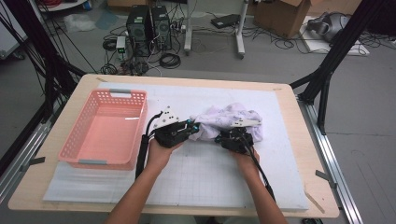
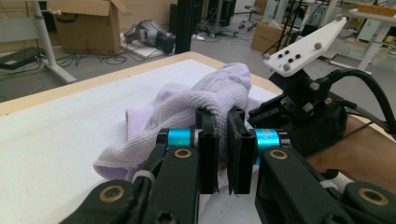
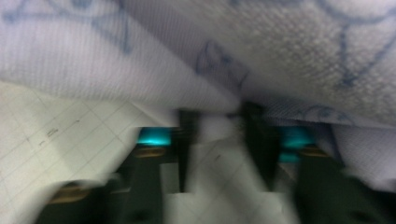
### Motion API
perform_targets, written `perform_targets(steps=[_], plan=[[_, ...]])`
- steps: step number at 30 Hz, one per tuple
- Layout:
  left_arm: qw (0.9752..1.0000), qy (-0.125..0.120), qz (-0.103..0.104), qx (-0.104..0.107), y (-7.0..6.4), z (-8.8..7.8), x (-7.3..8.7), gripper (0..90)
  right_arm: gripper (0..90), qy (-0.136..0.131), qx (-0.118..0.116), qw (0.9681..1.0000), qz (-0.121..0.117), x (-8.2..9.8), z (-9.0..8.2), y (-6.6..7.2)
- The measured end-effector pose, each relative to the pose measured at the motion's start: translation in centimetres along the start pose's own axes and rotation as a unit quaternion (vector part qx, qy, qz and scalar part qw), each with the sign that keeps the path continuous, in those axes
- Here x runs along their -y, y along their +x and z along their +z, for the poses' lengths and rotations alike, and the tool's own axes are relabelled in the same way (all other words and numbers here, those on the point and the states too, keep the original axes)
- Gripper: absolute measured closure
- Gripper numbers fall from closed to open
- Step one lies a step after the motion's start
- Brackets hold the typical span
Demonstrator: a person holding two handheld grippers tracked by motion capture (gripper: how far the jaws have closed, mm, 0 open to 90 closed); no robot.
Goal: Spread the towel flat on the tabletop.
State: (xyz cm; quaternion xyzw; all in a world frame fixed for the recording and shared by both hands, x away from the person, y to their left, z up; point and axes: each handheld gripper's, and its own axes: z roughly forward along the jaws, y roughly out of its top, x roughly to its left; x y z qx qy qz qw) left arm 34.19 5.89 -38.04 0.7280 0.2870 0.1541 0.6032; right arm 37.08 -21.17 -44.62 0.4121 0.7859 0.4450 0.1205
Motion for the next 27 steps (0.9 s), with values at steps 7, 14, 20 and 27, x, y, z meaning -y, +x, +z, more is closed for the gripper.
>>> perform_targets(steps=[7,14,20,27], plan=[[0.9999,-0.002,0.000,-0.013,0.5,-0.7,-0.3,84.1,81.6,-0.004,-0.025,0.9996,-0.016,-0.1,-2.8,-0.1],[0.9998,0.005,-0.004,-0.018,0.5,-1.0,-0.4,84.2,81.9,-0.014,-0.042,0.9982,-0.042,1.0,-9.6,0.0],[0.9992,0.014,-0.005,-0.037,0.8,-1.2,-0.3,84.2,82.0,-0.016,-0.012,0.9988,-0.044,1.9,-14.2,-0.7],[0.9945,0.069,0.002,-0.078,1.8,-0.9,0.6,83.3,81.1,0.009,0.053,0.9978,-0.039,2.9,-15.9,-2.3]])
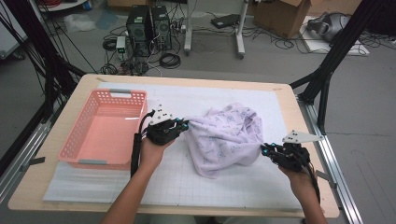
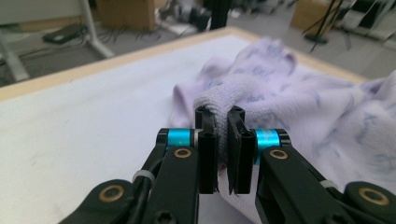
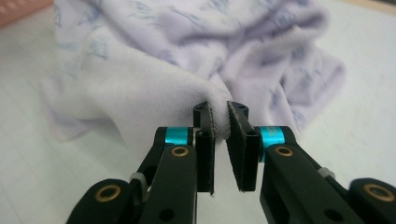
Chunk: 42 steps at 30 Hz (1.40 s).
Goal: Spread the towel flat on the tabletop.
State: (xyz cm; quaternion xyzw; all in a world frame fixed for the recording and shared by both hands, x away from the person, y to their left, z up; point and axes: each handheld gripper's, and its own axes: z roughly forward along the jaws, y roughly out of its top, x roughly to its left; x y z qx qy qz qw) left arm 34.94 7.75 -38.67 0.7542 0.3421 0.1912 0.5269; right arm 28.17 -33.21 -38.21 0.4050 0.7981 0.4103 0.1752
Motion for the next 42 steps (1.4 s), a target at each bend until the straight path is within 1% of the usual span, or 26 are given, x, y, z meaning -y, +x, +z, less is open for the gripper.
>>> perform_targets(steps=[1,2,4,5,6,8,11,13,16,19,21,24,25,27,28,30,31,32,33,34,35,36,37,38,41,42], plan=[[1.0000,0.004,0.001,-0.005,0.0,0.1,0.3,80.8,79.8,0.002,-0.004,1.0000,0.003,0.3,0.1,-0.1],[0.9999,0.005,-0.003,-0.011,-0.1,0.2,0.6,75.1,76.8,0.000,-0.007,1.0000,0.005,0.5,0.2,-0.1],[0.9996,0.013,-0.020,-0.016,-0.2,0.4,1.2,53.2,67.2,-0.019,-0.029,0.9993,0.014,0.8,0.2,-0.3],[0.9995,0.014,-0.024,-0.013,-0.3,0.4,1.5,47.5,64.7,-0.030,-0.027,0.9991,0.016,0.8,0.0,-0.4],[0.9996,0.017,-0.017,-0.012,-0.6,0.3,1.8,45.2,63.0,-0.039,-0.020,0.9989,0.016,0.8,-0.2,-0.5],[0.9997,0.022,-0.002,-0.010,-1.1,-0.1,2.4,41.3,63.1,-0.059,-0.011,0.9979,0.025,0.8,-0.7,-1.1],[0.9996,0.025,0.011,0.010,-1.9,-0.7,3.2,42.6,63.4,-0.055,0.002,0.9980,0.032,1.4,-0.7,-1.6],[0.9991,0.024,0.009,0.033,-2.4,-1.0,3.8,44.4,63.4,-0.050,0.005,0.9982,0.033,1.9,-0.4,-1.8],[0.9975,0.029,0.007,0.065,-3.0,-1.0,4.7,47.8,63.0,-0.046,0.009,0.9981,0.039,2.3,0.1,-2.1],[0.9949,0.046,0.012,0.089,-3.8,-0.4,5.4,48.2,62.9,-0.044,0.014,0.9981,0.041,2.5,0.6,-2.2],[0.9922,0.057,0.015,0.110,-4.5,0.2,5.6,48.3,62.8,-0.040,0.017,0.9983,0.038,2.7,0.8,-2.1],[0.9875,0.074,0.029,0.136,-5.7,1.3,5.6,46.2,62.7,-0.036,0.018,0.9983,0.041,2.9,0.9,-2.2],[0.9857,0.083,0.036,0.142,-6.1,1.7,5.6,45.0,62.5,-0.036,0.018,0.9983,0.041,3.0,1.0,-2.2],[0.9837,0.097,0.046,0.144,-6.9,2.3,5.7,41.1,61.8,-0.031,0.016,0.9984,0.044,3.2,1.2,-2.3],[0.9817,0.108,0.054,0.147,-7.3,2.7,5.8,40.3,61.4,-0.026,0.016,0.9985,0.044,3.3,1.3,-2.3],[0.9791,0.123,0.069,0.146,-7.9,3.3,6.0,39.8,60.5,-0.017,0.018,0.9987,0.045,3.5,1.7,-2.3],[0.9778,0.132,0.078,0.142,-8.3,3.5,6.1,40.2,60.3,-0.014,0.021,0.9987,0.045,3.6,1.9,-2.4],[0.9763,0.141,0.095,0.134,-8.6,3.7,6.1,43.1,60.3,-0.011,0.024,0.9986,0.045,3.6,2.1,-2.4],[0.9765,0.140,0.108,0.123,-9.0,3.7,6.2,46.3,60.5,-0.009,0.027,0.9987,0.041,3.6,2.3,-2.5],[0.9757,0.139,0.112,0.127,-9.1,3.7,6.1,51.3,61.1,-0.006,0.029,0.9987,0.041,3.6,2.5,-2.5],[0.9747,0.136,0.114,0.136,-9.1,3.6,6.1,59.8,62.0,-0.005,0.032,0.9986,0.043,3.6,2.6,-2.5],[0.9736,0.133,0.122,0.140,-9.1,3.5,6.2,73.3,62.9,-0.004,0.033,0.9986,0.042,3.6,2.7,-2.6],[0.9739,0.132,0.121,0.140,-8.9,3.4,6.2,80.7,63.6,-0.005,0.034,0.9985,0.043,3.6,2.7,-2.6],[0.9748,0.127,0.114,0.144,-8.7,3.2,6.2,83.1,64.5,-0.005,0.034,0.9984,0.045,3.6,2.7,-2.5],[0.9795,0.103,0.088,0.149,-7.6,1.9,6.0,84.0,66.5,-0.007,0.035,0.9983,0.046,3.6,2.6,-2.6],[0.9801,0.097,0.085,0.151,-7.1,1.3,5.9,84.0,67.0,-0.007,0.037,0.9981,0.049,3.7,2.5,-2.6]])
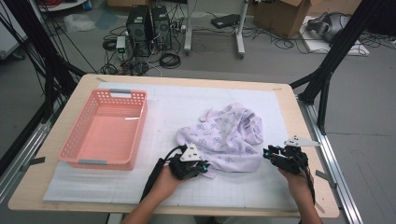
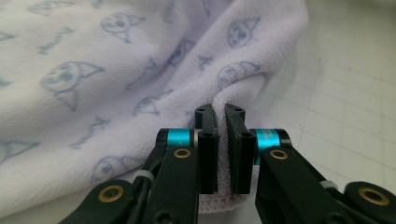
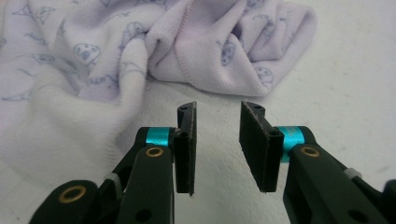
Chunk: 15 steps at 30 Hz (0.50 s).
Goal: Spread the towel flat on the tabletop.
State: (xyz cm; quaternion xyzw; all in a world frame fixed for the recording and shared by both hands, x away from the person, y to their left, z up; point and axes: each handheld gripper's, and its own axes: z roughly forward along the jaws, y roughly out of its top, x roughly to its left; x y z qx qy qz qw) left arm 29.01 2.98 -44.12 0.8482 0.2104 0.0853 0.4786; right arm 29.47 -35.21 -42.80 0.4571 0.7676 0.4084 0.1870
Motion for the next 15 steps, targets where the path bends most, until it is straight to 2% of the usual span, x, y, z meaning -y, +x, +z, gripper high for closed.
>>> perform_targets(steps=[5,8,12,15], plan=[[0.9984,-0.040,-0.037,-0.013,1.2,-3.7,1.0,83.9,71.4,0.010,-0.007,0.9999,0.002,0.2,0.8,-0.1],[0.9973,-0.051,-0.047,-0.026,1.7,-5.2,1.5,83.7,71.6,0.027,-0.020,0.9994,-0.008,-0.1,1.9,0.9],[0.9964,-0.053,-0.056,-0.035,2.1,-5.8,2.3,83.6,67.4,0.039,-0.054,0.9976,-0.021,-0.7,3.6,3.0],[0.9962,-0.055,-0.057,-0.037,2.2,-5.7,2.3,83.6,56.5,0.045,-0.081,0.9954,-0.026,-1.3,5.0,4.6]])
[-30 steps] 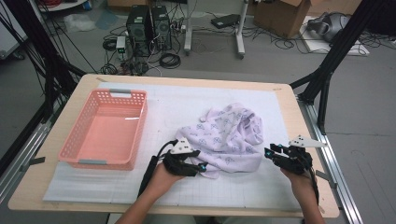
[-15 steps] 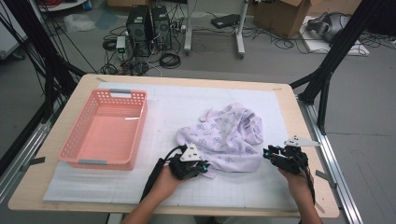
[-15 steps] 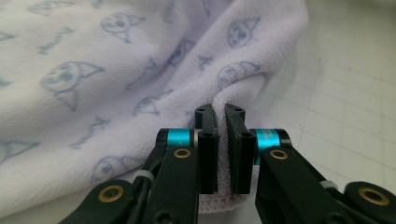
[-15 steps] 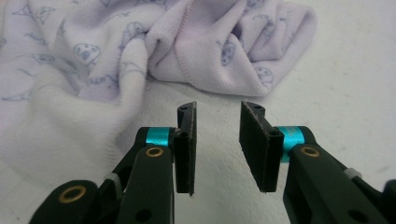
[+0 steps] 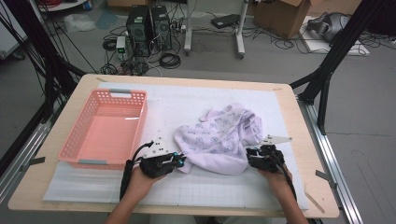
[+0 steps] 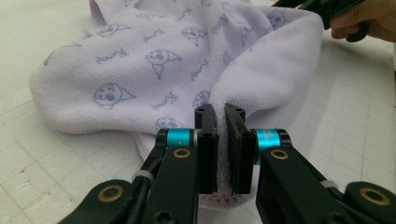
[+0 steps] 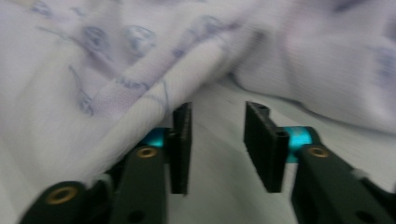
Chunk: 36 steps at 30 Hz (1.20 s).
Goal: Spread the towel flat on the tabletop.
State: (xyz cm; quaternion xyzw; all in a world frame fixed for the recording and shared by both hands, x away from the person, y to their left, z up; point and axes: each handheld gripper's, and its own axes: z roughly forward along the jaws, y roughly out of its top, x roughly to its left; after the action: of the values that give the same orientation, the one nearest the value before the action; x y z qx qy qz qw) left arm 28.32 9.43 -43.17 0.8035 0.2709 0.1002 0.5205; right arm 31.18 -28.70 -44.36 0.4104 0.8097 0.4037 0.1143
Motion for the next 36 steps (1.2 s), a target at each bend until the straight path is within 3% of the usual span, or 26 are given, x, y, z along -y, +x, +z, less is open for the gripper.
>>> perform_targets(steps=[2,5,7,9,11,13,17,23,27,30,32,36], plan=[[1.0000,-0.002,0.000,0.002,-0.1,0.0,-0.1,83.6,51.9,-0.001,-0.020,0.9998,0.003,-0.6,1.0,0.9],[1.0000,0.001,0.001,0.003,0.0,0.1,0.0,83.5,53.5,0.010,-0.019,0.9996,-0.017,-1.2,2.6,2.6],[1.0000,0.000,-0.002,0.003,0.0,0.0,0.1,83.4,66.2,0.024,0.035,0.9970,-0.065,-1.4,2.8,4.0],[1.0000,-0.002,-0.004,0.002,0.1,0.0,0.2,83.3,86.6,0.028,0.009,0.9973,-0.068,-1.5,2.8,4.2],[1.0000,-0.003,-0.006,0.000,0.2,-0.1,0.3,83.1,89.7,0.031,0.008,0.9969,-0.072,-1.4,2.6,4.2],[0.9999,-0.005,-0.010,-0.001,0.4,-0.1,0.4,83.1,89.9,0.026,0.005,0.9973,-0.068,-1.3,2.0,3.8],[0.9998,-0.011,-0.017,-0.004,0.6,-0.2,0.6,83.1,90.0,-0.008,0.000,0.9993,-0.035,-0.8,-0.3,2.0],[0.9998,-0.011,-0.017,-0.004,0.5,-0.2,0.7,83.1,90.0,-0.026,0.032,0.9991,-0.008,0.0,-3.1,-0.3],[0.9998,-0.009,-0.018,-0.005,0.5,-0.2,0.8,83.1,90.0,-0.030,0.073,0.9969,0.003,0.7,-5.5,-1.8],[0.9998,-0.006,-0.017,-0.005,0.5,0.0,0.8,83.1,90.0,-0.037,0.082,0.9956,0.026,1.6,-7.0,-2.7],[0.9999,-0.004,-0.015,-0.006,0.4,0.2,0.8,83.1,88.8,-0.032,0.075,0.9964,0.025,2.0,-6.8,-2.7],[0.9999,-0.003,-0.014,-0.005,0.3,0.3,0.8,82.6,69.8,-0.019,0.041,0.9989,0.010,1.5,-4.3,-1.7]])
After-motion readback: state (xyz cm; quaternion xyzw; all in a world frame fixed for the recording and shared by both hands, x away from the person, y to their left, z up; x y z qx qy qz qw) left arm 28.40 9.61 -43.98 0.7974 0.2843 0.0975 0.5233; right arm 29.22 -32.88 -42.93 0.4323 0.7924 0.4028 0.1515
